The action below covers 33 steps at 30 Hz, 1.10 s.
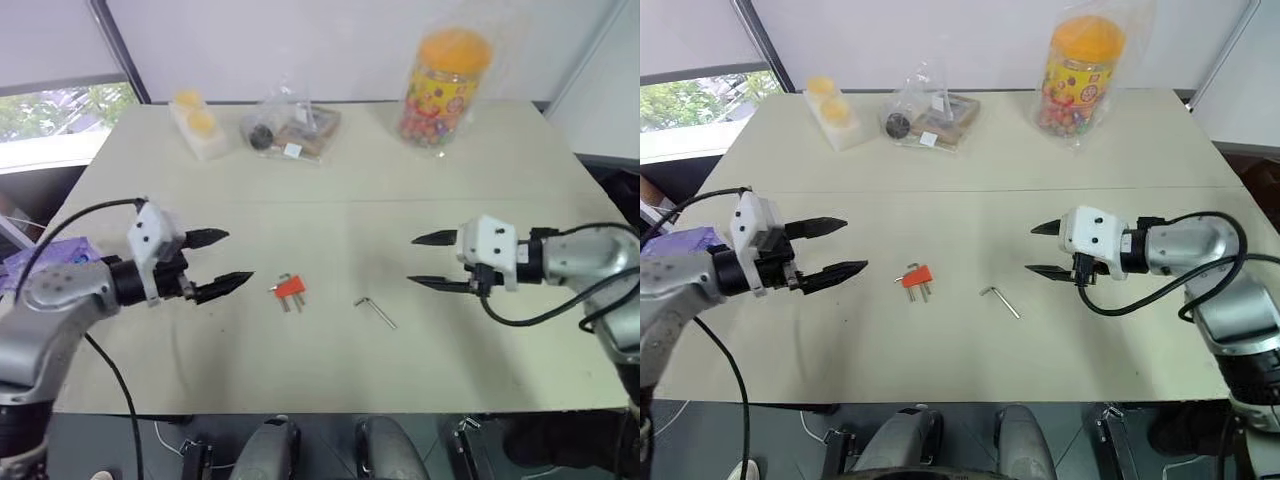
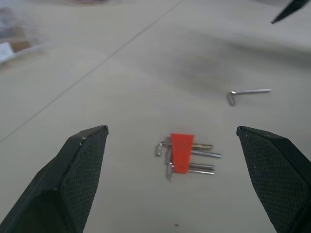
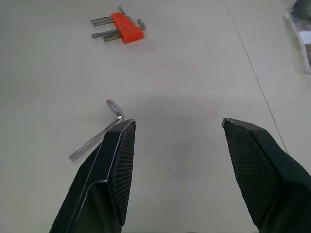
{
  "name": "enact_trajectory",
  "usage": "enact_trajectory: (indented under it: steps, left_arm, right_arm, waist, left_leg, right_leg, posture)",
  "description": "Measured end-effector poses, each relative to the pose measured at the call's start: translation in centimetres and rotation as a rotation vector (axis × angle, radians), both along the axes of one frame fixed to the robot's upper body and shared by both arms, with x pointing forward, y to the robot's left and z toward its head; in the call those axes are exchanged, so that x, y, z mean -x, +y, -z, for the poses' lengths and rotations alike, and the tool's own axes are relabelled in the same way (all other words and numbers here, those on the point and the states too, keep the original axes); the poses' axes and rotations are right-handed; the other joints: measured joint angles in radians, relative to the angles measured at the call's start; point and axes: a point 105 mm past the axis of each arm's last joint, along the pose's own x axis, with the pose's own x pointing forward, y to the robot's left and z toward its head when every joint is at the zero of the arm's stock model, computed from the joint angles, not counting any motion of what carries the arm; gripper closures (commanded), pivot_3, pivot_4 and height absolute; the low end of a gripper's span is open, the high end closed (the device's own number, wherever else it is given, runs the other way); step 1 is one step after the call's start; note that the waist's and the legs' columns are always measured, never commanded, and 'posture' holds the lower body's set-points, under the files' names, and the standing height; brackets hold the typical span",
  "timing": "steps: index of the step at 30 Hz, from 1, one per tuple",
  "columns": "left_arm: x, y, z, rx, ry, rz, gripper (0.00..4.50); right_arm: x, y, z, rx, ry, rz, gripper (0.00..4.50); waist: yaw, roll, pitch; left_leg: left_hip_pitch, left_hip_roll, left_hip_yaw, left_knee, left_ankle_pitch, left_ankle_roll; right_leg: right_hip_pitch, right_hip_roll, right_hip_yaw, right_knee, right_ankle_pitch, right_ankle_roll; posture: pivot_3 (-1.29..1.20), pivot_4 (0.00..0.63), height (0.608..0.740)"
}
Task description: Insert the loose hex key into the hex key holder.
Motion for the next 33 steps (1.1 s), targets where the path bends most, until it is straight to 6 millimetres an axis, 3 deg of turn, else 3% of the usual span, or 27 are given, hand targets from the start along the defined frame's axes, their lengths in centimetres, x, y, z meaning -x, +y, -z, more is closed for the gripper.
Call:
enact_trajectory:
  steps: [9, 25, 29, 33]
  left_arm:
    - [-0.2, 0.0, -0.7, 0.014, 0.01, 0.004, 0.07]
    - [-0.7, 0.7, 0.1, -0.003, 0.01, -0.034, 0.07]
    - [-0.6, 0.9, 0.5, -0.007, 0.023, -0.036, 0.07]
    - [-0.5, 1.0, 1.4, -0.009, 0.045, -0.05, 0.07]
  right_arm:
    - [-0.2, 1.4, -1.0, -0.003, -0.004, -0.052, 1.55]
    - [-0.4, 1.9, -1.3, -0.016, 0.001, -0.052, 1.55]
    - [-0.6, 2.9, -0.8, -0.036, 0.003, -0.066, 1.55]
    - [-1.4, 5.3, 0.9, -0.091, 0.027, -0.084, 1.55]
  waist:
    - [0.002, -0.001, 0.001]
    - [0.003, -0.001, 0.002]
    - [-0.001, -0.001, 0.002]
    - [-0.006, -0.001, 0.002]
  left_leg:
    - [-0.001, 0.0, 0.0, -0.001, 0.0, -0.001]
    - [-0.001, 0.0, 0.0, -0.002, 0.0, -0.001]
    - [-0.001, 0.0, 0.0, -0.002, 0.0, -0.001]
    - [-0.001, 0.0, 0.0, -0.002, 0.001, -0.001]
  right_leg:
    - [-0.001, 0.0, 0.0, 0.0, 0.0, 0.0]
    - [-0.002, 0.0, 0.001, 0.0, 0.0, 0.0]
    - [-0.002, 0.0, 0.001, 0.0, 0.0, 0.0]
    - [-0.002, 0.0, 0.001, 0.001, 0.0, 0.0]
  posture:
    - [0.0, 0.15, 0.74]
    - [0.0, 0.15, 0.74]
    - [0.0, 0.15, 0.74]
    - [0.0, 0.15, 0.74]
